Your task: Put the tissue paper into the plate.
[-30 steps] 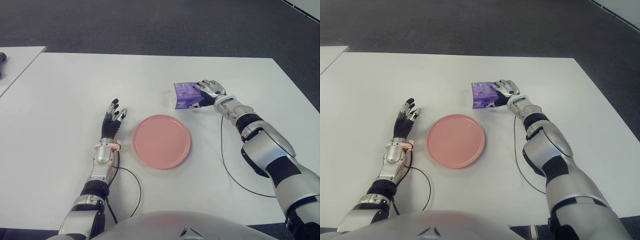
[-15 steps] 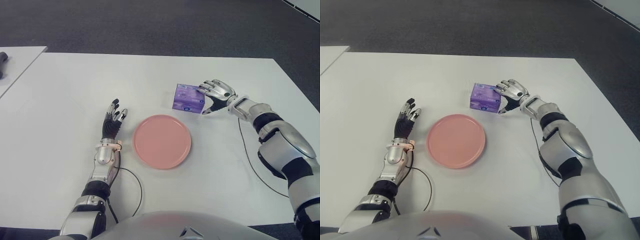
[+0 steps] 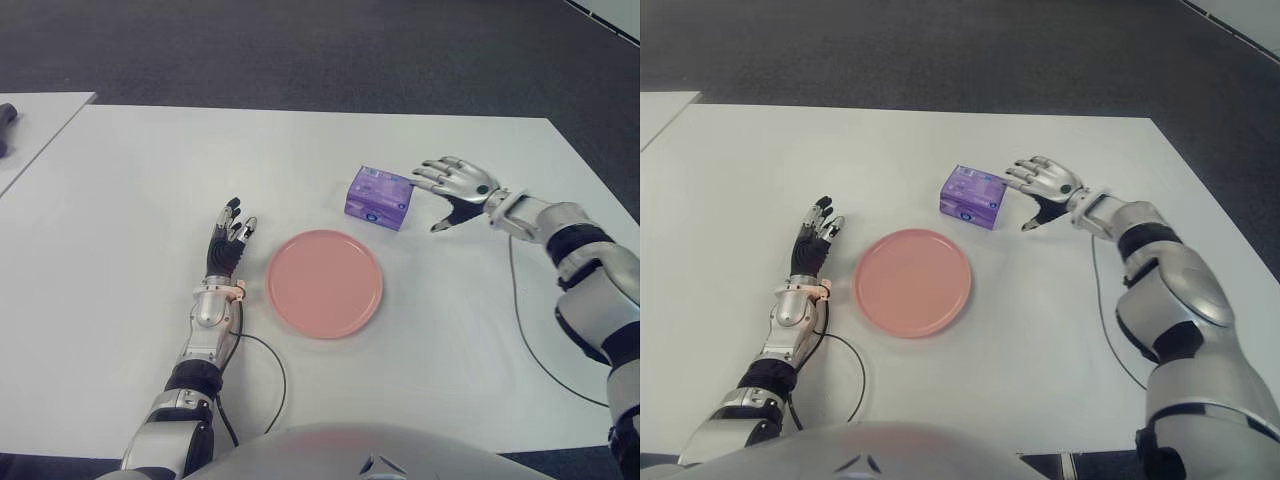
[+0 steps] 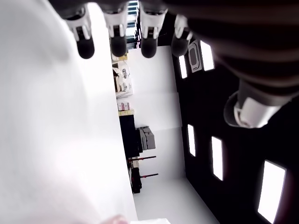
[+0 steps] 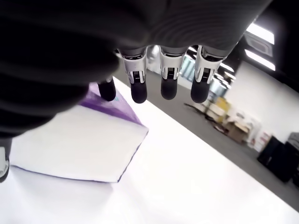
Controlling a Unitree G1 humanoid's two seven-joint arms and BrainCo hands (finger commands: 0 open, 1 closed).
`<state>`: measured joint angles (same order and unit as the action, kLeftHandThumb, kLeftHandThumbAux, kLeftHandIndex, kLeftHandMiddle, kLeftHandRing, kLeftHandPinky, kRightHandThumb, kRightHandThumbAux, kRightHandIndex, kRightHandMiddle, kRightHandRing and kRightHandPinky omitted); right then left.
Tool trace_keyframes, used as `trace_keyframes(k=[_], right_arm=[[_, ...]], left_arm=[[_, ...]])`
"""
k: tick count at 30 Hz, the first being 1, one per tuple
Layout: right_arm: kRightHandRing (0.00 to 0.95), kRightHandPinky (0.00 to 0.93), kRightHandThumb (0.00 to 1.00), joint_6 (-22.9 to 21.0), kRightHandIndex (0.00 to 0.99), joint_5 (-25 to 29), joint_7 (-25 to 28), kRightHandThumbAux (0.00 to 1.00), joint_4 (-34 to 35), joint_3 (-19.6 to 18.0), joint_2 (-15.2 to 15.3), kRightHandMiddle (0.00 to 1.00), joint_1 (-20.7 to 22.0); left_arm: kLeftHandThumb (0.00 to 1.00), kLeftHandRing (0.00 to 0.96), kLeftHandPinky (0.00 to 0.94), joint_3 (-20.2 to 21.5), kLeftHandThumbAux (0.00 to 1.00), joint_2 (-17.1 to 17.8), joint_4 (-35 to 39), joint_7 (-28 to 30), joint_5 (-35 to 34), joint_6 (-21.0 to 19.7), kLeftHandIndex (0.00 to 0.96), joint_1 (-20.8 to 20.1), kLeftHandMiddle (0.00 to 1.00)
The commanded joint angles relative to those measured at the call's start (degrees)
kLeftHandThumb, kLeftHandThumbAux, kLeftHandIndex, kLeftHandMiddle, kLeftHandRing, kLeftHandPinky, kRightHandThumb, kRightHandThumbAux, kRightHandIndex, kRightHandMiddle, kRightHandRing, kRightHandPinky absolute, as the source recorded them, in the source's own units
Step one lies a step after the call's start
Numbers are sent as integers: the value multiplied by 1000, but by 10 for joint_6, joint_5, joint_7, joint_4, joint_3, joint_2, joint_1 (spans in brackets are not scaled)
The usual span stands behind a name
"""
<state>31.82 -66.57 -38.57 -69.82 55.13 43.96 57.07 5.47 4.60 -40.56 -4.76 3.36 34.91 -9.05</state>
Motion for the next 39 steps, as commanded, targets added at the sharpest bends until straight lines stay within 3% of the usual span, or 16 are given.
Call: trace_keyframes(k=[1,14,27,33,39], right_arm=[[0,0,281,14,0,-7,-14,426,4,2,7,0,-28],[0,0,258,14,0,-28,-39,416,22,7,35,0,-49],[0,0,257,6,0,-26,-30,411,31,0,50,0,-64],[0,0,279,5,0,-10,-1,409,20,-15,33,0,-43],[0,0,302,10,0,35,50,412,9,-59,-7,0,-3]], left_arm=[[0,0,0,-6,432,-6,-17,-4,5,-19,0,13,0],[0,0,0,-4,422,1,-23,5,1,-19,0,10,0],[0,0,0,1,429,-1,-41,5,-7,-1,0,-1,0],[0,0,0,2,432,2,-52,8,-10,5,0,-6,0],[0,0,0,2,431,5,-61,6,-7,12,0,-9,0]])
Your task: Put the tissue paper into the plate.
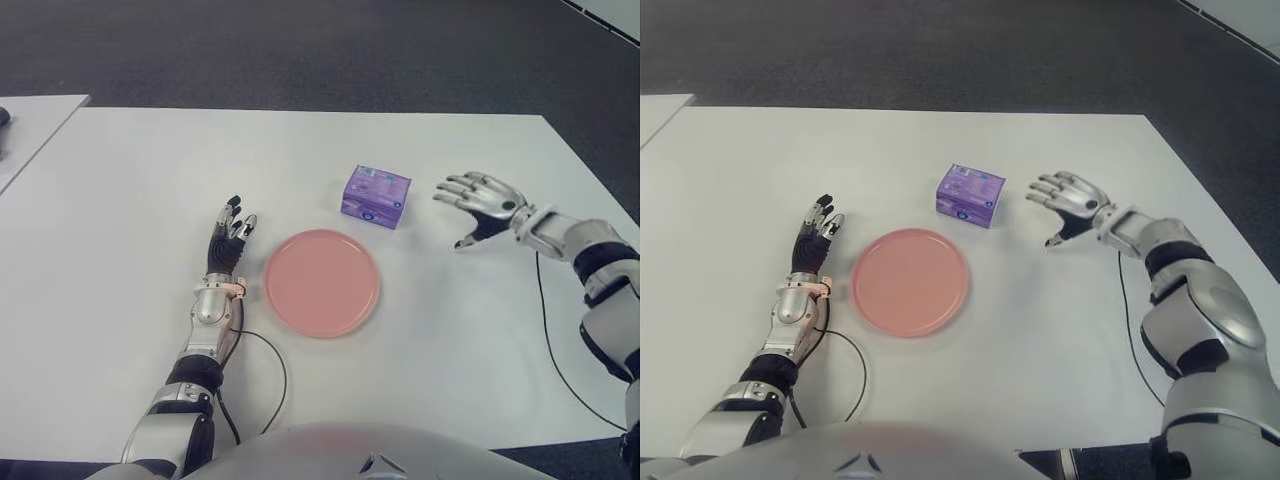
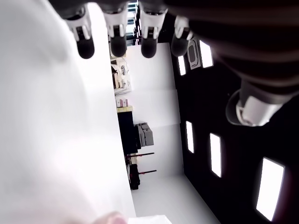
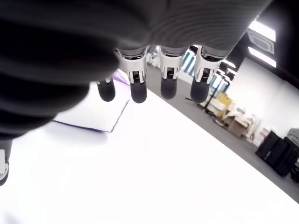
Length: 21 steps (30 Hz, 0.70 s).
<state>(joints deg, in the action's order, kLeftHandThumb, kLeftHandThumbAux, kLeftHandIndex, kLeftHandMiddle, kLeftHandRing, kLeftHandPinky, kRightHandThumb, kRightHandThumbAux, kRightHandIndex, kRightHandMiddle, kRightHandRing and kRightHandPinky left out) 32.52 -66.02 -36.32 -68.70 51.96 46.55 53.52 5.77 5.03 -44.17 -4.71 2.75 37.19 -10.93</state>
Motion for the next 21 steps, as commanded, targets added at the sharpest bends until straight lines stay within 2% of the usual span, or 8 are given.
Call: trace_keyframes(k=[1,6,8,14,21], right_arm=[[0,0,304,4,0,37,29,413,1,-36,-38,0,32],[0,0,279,2,0,66,26,443,18,-68,-58,0,38],[0,0,249,-5,0,78,25,460,24,-83,-77,0,50],[0,0,185,-21,0,84,11,495,26,-97,-110,0,69],[0,0,178,-13,0,104,22,525,26,-119,-130,0,74]], left_arm=[[0,0,0,-2,430,1,-26,7,-2,-11,0,10,0],[0,0,0,-3,428,2,-27,13,-5,-11,0,11,0],[0,0,0,-3,427,2,-25,15,-5,-11,0,12,0],[0,0,0,-3,424,4,-24,9,3,-9,0,15,0],[0,0,0,-4,421,5,-26,3,8,-5,0,17,0]])
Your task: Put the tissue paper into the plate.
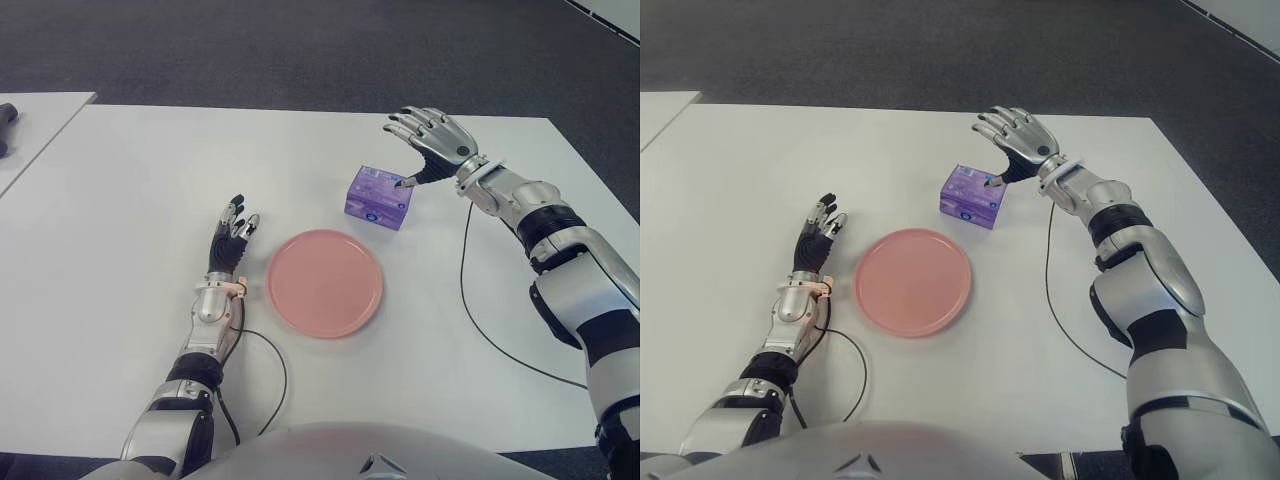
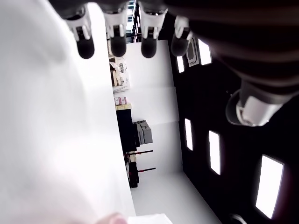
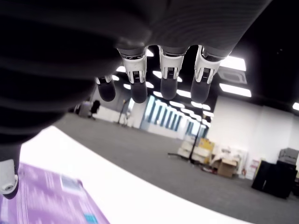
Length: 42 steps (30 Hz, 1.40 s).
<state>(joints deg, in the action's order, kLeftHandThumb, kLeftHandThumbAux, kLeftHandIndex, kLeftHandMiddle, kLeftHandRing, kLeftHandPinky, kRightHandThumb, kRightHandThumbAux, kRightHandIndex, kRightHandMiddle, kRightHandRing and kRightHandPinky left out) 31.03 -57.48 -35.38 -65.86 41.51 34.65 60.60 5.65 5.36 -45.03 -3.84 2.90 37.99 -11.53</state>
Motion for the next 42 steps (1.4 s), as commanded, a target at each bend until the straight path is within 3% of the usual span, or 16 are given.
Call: trace_keyframes(k=[1,14,18,28,42], right_arm=[[0,0,178,1,0,23,17,527,-3,-18,-18,0,3],[0,0,145,-29,0,20,6,537,-24,-10,-81,0,9],[0,0,157,-46,0,11,12,539,-43,5,-124,0,9],[0,0,203,-3,0,27,39,520,-53,6,-130,0,-5],[0,0,204,-24,0,21,46,502,-89,22,-146,11,-32]], left_arm=[[0,0,0,-2,421,2,-17,-6,7,-13,0,24,0],[0,0,0,-6,430,-4,11,-10,9,-30,0,42,0],[0,0,0,-7,430,-4,13,-10,10,-29,0,45,0],[0,0,0,-10,430,-5,27,-10,11,-36,0,51,0],[0,0,0,-9,428,-5,32,-11,13,-37,0,58,0]])
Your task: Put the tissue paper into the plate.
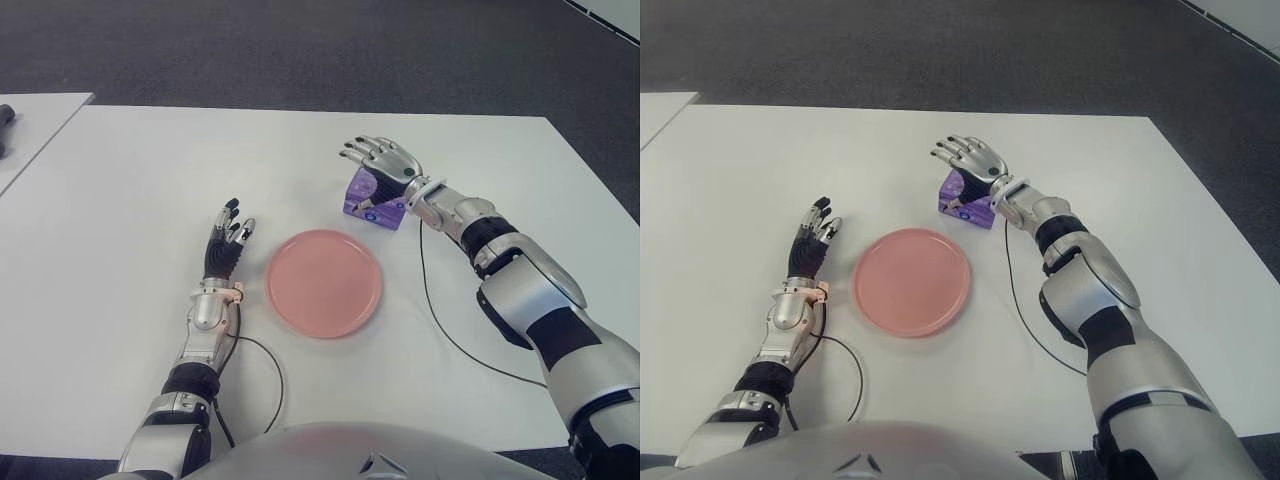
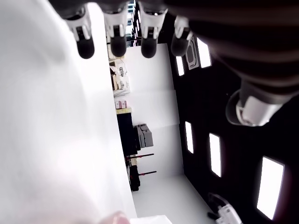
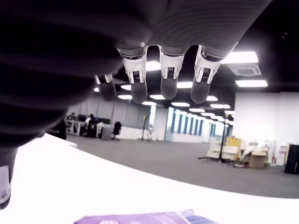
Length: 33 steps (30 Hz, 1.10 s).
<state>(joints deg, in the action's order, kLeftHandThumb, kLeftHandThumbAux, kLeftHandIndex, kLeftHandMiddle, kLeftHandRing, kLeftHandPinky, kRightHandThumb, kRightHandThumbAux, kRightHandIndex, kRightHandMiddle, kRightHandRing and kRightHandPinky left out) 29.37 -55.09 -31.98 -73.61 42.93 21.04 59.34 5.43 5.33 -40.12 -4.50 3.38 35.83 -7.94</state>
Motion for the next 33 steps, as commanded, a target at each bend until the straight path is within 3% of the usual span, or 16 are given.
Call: trace_keyframes(k=[1,21,33], right_arm=[[0,0,204,-10,0,-3,14,502,-13,9,-12,11,-21],[0,0,133,-40,0,-15,-1,461,-34,33,-4,32,-62],[0,0,159,-43,0,9,15,449,-37,16,9,33,-81]], left_arm=[[0,0,0,-7,427,-5,-18,-6,9,-16,0,22,0],[0,0,0,-7,409,-11,0,-4,3,-30,0,28,0],[0,0,0,-7,418,-8,-4,3,-1,-30,0,26,0]])
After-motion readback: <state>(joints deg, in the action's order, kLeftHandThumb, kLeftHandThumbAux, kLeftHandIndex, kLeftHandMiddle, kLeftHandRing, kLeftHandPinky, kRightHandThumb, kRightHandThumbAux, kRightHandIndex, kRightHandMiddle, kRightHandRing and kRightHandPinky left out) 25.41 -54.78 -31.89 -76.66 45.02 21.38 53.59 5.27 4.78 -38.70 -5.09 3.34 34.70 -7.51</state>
